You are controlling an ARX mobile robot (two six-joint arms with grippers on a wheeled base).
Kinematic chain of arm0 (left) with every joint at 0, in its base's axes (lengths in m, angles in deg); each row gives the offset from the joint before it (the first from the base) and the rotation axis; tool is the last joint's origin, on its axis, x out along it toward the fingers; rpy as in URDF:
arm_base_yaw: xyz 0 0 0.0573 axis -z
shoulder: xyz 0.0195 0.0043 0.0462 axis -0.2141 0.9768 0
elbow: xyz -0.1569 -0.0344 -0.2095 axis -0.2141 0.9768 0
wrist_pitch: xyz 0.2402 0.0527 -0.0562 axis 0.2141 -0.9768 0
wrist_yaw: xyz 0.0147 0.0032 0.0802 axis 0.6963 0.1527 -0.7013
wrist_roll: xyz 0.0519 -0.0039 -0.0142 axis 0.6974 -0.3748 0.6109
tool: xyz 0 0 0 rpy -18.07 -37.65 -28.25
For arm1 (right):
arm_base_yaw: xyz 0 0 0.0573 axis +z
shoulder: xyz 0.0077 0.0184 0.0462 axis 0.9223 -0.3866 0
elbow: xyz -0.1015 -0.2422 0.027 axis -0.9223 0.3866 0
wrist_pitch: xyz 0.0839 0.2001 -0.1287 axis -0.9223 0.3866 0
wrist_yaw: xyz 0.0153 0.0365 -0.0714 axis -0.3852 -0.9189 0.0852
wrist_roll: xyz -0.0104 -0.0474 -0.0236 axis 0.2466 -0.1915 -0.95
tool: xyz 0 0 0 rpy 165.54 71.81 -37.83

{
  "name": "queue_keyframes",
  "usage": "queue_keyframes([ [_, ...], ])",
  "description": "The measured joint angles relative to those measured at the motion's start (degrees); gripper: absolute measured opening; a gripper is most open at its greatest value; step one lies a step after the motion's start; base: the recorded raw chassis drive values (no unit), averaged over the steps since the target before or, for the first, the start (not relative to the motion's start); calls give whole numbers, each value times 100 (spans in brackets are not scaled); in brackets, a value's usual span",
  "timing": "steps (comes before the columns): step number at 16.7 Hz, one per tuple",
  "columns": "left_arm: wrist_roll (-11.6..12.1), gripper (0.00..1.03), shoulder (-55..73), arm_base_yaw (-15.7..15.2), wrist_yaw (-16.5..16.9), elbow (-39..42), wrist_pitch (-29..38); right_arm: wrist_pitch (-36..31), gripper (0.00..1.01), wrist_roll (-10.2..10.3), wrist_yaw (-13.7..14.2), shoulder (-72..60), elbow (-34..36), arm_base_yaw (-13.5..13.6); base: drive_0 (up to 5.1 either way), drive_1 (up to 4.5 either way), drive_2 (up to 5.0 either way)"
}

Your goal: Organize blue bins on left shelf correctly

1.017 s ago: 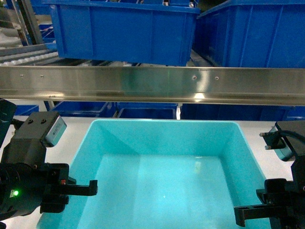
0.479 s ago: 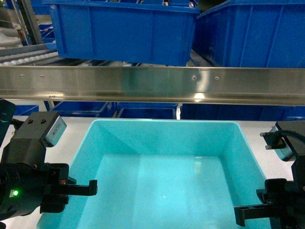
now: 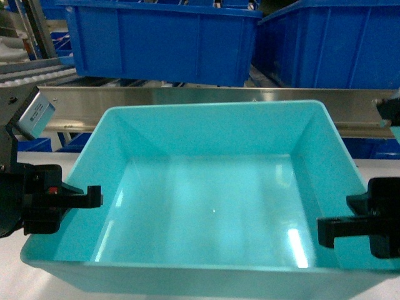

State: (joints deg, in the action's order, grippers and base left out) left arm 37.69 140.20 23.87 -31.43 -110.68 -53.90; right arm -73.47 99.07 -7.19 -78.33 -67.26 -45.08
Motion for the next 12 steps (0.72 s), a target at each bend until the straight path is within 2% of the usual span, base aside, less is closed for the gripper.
queue_keyframes([
  [12, 74, 2, 13, 2, 22, -39, -13, 22, 2, -9, 28, -4, -17, -7, 0, 0, 0],
])
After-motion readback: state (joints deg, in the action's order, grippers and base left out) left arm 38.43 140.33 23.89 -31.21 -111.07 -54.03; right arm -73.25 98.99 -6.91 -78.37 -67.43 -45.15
